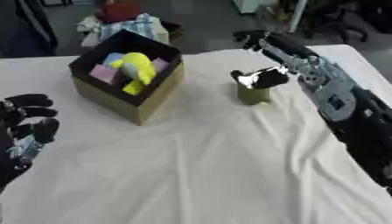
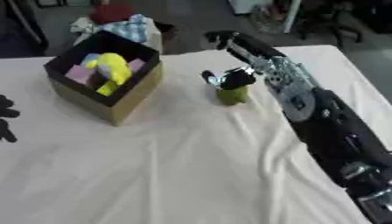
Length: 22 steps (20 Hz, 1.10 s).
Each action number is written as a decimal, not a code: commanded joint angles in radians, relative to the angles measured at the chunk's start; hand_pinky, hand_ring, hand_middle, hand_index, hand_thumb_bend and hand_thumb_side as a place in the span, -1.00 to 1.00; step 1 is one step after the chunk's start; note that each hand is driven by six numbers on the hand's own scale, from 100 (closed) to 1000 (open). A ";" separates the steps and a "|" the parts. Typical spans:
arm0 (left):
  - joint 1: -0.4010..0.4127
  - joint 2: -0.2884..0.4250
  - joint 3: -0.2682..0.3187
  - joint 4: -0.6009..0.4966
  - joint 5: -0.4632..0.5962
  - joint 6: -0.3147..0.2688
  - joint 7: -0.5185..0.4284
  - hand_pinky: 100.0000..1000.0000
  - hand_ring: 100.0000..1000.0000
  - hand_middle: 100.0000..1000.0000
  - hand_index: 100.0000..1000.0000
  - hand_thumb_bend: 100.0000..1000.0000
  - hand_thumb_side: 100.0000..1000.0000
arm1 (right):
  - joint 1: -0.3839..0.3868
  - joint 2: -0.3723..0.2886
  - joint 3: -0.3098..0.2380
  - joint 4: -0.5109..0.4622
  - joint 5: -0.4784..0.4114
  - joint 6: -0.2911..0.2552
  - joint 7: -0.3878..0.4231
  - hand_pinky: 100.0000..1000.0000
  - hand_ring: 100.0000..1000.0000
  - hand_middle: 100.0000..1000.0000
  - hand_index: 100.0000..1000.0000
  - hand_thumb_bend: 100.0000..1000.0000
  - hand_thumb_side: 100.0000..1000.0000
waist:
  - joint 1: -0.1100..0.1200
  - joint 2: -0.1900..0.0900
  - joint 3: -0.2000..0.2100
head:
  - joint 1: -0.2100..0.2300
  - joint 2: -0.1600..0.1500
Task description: Pick up objects on the table and place them in the box.
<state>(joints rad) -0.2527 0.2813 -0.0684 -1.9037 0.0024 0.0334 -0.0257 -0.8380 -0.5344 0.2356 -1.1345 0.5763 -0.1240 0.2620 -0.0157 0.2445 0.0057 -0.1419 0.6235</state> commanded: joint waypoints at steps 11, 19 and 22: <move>-0.008 0.019 0.009 -0.012 -0.006 -0.001 0.000 -0.32 0.26 0.22 0.40 0.17 -0.10 | -0.039 0.030 -0.078 0.233 0.207 0.013 -0.016 0.50 0.56 0.50 0.70 -0.84 -0.84 | 0.014 -0.017 0.007 | -0.007 -0.009; -0.010 0.019 0.007 -0.014 -0.004 0.000 -0.001 -0.32 0.26 0.22 0.40 0.17 -0.10 | -0.074 0.063 -0.090 0.224 0.216 -0.008 -0.245 0.25 0.10 -0.45 -0.23 -1.00 -1.00 | 0.014 -0.018 0.016 | -0.012 -0.010; -0.010 0.019 0.006 -0.013 -0.004 0.000 -0.002 -0.32 0.26 0.22 0.40 0.17 -0.10 | -0.097 0.074 -0.088 0.177 0.177 -0.006 -0.324 0.22 0.04 -0.54 -0.31 -1.00 -1.00 | 0.011 -0.019 0.022 | -0.014 -0.008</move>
<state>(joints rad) -0.2533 0.2813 -0.0686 -1.9036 -0.0002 0.0342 -0.0260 -0.9070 -0.4466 0.1546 -0.9186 0.7692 -0.1298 -0.0272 -0.0150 0.2445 0.0292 -0.1522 0.6228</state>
